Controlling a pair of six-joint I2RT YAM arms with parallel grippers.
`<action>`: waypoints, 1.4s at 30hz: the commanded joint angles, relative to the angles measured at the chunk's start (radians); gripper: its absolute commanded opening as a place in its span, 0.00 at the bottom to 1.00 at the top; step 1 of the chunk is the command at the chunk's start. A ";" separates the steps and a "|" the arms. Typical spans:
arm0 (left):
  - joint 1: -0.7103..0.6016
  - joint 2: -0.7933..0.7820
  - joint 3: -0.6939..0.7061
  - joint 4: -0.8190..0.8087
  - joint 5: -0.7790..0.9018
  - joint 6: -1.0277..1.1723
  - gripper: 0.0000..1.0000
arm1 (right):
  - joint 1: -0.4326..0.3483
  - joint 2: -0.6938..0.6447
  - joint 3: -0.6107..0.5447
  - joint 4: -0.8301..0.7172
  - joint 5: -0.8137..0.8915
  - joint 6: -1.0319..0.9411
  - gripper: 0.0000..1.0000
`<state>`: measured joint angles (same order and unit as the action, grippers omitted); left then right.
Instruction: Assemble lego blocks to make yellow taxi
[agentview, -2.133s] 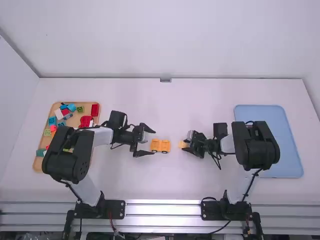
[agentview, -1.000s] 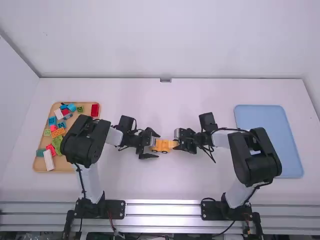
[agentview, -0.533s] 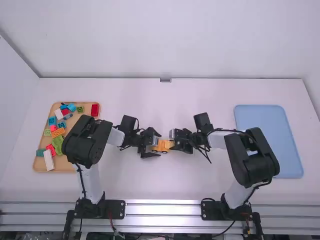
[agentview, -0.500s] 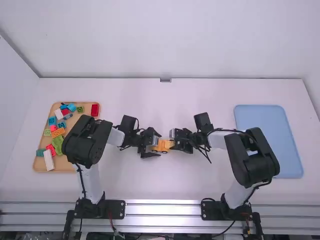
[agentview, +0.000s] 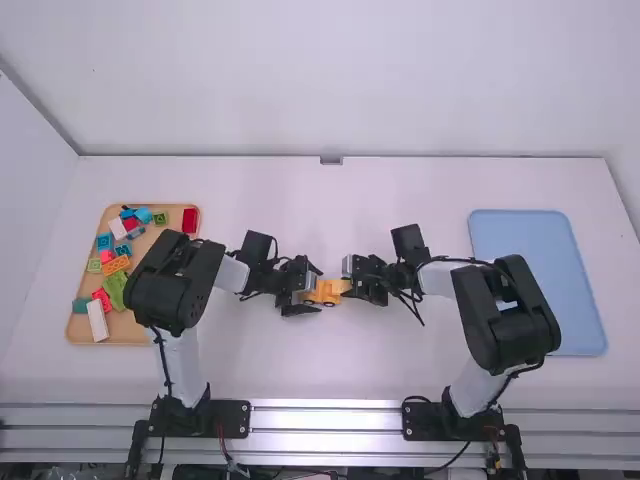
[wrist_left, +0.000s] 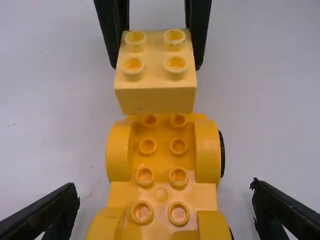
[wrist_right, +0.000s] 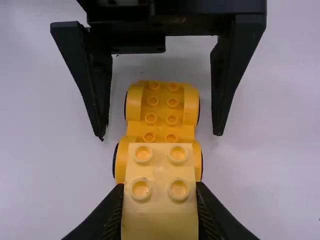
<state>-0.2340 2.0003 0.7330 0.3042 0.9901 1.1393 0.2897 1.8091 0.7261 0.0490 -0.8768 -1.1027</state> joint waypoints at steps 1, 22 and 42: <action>-0.002 0.042 -0.008 0.005 0.010 -0.008 0.91 | -0.002 -0.010 0.008 -0.004 -0.020 0.003 0.31; -0.003 0.048 -0.008 -0.001 0.013 -0.007 0.49 | 0.034 -0.010 0.008 -0.006 0.023 0.007 0.32; 0.001 0.048 -0.008 -0.008 0.014 -0.007 0.48 | 0.124 -0.009 0.008 0.056 0.132 0.082 0.32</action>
<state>-0.2337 2.0319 0.7330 0.3042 1.0012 1.1236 0.4057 1.8091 0.7261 0.1081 -0.7456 -1.0233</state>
